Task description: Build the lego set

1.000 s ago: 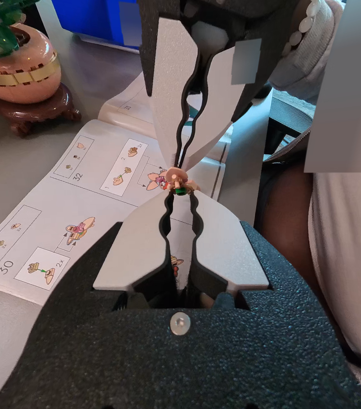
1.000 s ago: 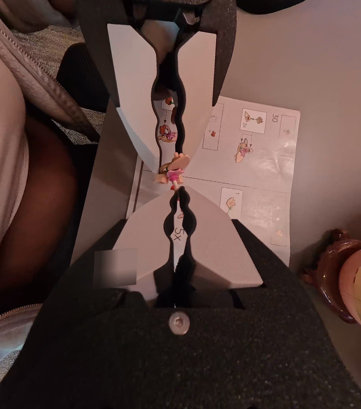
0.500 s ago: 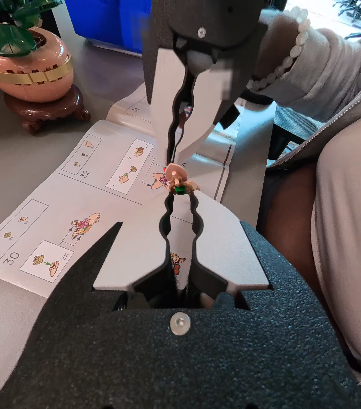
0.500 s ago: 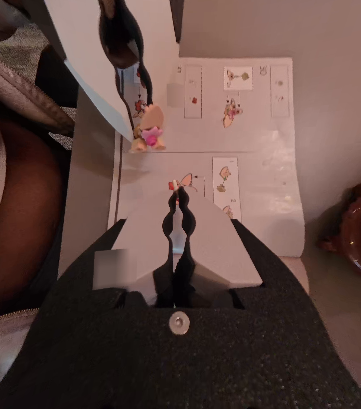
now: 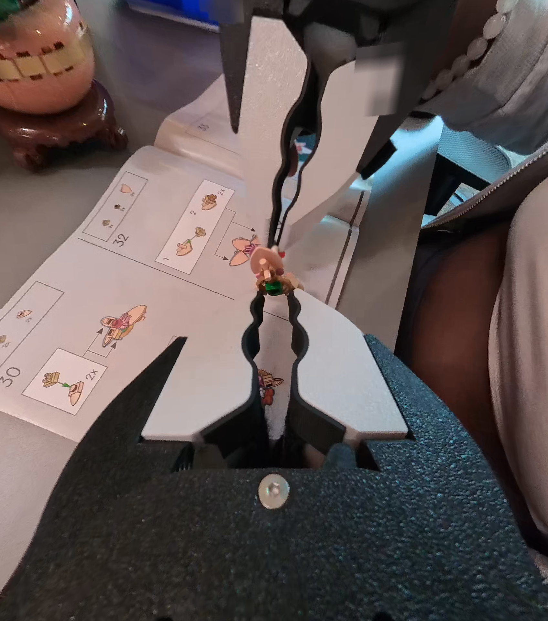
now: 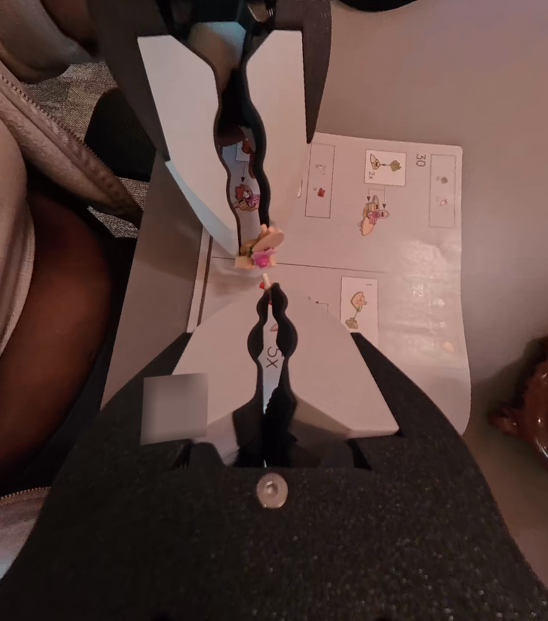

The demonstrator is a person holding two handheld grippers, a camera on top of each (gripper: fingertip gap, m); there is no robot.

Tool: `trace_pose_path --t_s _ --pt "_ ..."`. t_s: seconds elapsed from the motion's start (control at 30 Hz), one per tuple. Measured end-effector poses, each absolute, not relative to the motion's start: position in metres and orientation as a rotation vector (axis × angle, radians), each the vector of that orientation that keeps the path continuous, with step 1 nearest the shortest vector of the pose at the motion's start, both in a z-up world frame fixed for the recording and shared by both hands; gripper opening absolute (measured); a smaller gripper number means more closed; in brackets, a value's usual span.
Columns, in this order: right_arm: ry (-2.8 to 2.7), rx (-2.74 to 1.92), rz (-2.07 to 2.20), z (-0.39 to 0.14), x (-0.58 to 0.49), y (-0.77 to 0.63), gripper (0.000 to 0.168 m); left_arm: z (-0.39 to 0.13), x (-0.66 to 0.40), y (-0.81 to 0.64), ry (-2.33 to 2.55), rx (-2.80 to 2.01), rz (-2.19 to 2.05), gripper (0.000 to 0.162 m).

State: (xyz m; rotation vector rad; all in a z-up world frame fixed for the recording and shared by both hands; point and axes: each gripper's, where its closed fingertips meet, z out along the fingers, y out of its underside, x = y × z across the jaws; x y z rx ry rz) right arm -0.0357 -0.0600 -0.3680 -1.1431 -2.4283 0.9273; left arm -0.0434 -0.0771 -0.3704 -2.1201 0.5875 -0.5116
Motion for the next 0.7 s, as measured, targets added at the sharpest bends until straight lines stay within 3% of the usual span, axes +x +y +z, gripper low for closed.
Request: trace_pose_path --t_s 0.7 --pt "-2.490 -1.094 0.796 -0.3717 -0.0388 -0.0636 0.002 -0.3748 -0.0418 -0.0766 0.608 -2.154 -0.491 0.014"
